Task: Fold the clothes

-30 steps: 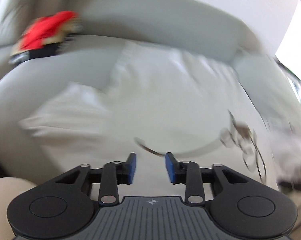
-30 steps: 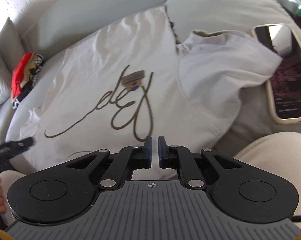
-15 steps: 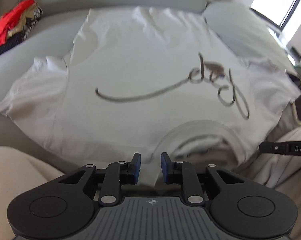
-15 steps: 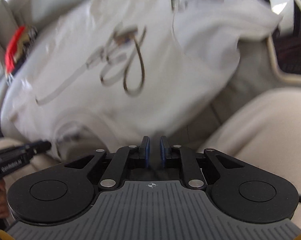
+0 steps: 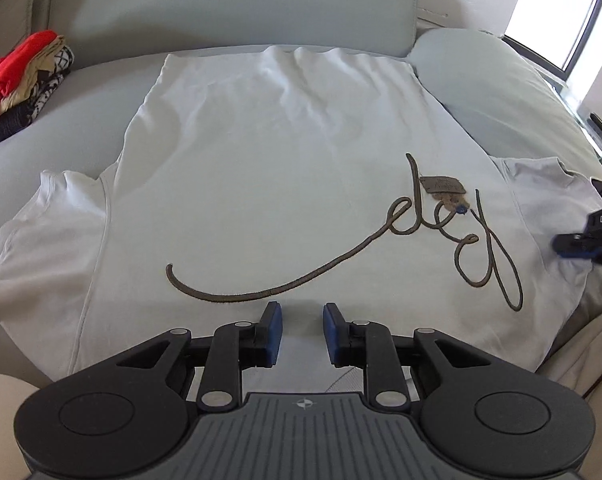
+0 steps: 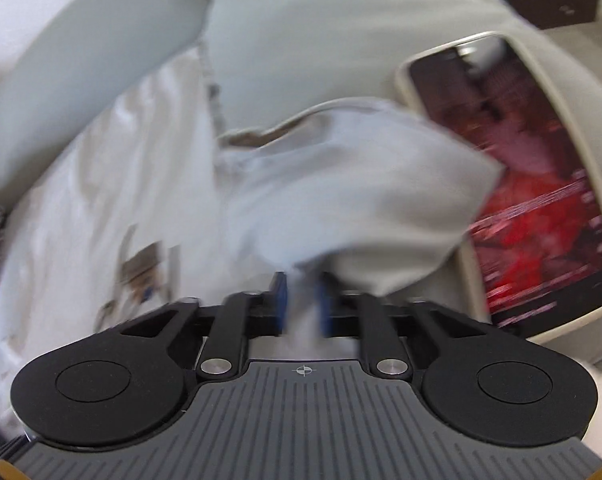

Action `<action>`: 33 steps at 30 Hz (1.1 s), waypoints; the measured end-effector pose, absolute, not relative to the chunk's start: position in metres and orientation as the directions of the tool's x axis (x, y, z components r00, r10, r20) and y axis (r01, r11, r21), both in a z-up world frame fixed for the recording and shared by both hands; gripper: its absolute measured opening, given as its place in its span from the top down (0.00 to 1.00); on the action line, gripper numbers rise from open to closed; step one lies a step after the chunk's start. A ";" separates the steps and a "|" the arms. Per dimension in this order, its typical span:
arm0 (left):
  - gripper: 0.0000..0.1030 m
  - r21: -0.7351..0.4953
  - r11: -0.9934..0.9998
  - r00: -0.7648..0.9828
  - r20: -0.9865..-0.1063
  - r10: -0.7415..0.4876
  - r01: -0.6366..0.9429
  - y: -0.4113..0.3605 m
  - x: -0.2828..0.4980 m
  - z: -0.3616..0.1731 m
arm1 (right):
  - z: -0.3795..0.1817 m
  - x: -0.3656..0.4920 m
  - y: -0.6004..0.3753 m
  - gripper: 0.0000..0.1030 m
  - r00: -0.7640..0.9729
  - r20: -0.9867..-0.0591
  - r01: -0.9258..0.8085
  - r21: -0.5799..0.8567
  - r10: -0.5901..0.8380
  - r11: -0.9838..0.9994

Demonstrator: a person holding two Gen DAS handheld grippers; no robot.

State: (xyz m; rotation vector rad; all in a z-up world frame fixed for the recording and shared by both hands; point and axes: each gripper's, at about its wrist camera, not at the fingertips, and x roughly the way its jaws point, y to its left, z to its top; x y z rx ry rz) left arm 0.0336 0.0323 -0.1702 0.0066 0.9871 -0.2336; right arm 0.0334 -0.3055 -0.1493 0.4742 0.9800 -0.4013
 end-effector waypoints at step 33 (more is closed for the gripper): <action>0.57 -0.222 0.960 0.616 -0.737 -0.279 0.170 0.091 0.055 -0.058 | 0.017 0.020 -0.290 0.46 0.781 -0.603 0.187 0.477 0.165 0.859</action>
